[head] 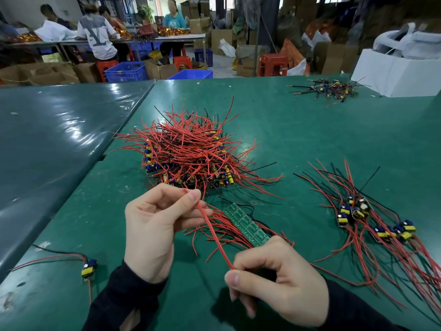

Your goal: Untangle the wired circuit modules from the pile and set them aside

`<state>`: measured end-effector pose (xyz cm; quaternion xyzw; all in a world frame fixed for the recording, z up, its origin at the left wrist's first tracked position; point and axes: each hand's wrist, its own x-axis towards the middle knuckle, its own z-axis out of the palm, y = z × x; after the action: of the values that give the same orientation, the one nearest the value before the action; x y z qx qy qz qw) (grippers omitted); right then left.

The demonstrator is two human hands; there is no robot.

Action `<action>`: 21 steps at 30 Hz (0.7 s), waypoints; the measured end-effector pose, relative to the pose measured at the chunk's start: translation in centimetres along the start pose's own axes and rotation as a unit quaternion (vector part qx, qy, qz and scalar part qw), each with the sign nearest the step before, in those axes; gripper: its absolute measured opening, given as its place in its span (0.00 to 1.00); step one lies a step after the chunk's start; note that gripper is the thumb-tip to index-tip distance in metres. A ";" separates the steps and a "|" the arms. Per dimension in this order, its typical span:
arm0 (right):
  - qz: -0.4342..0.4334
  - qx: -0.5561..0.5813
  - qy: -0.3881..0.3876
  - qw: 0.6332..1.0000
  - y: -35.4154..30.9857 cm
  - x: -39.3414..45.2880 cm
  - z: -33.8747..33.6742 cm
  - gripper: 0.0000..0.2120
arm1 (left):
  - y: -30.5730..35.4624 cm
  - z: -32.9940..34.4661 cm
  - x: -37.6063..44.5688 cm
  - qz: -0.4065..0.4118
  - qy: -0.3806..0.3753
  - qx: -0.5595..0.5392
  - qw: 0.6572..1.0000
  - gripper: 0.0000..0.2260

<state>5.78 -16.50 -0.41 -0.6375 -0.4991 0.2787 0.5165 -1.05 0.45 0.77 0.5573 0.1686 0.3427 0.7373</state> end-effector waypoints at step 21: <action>0.021 0.016 0.031 0.999 0.1 -0.1 0.1 0.15 | -1.2 0.1 -0.2 0.173 0.052 0.134 0.974 0.04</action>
<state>5.70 -16.55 -0.55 -0.6477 -0.4651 0.2778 0.5357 -0.73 0.12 -0.35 0.6530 0.1518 0.4678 0.5759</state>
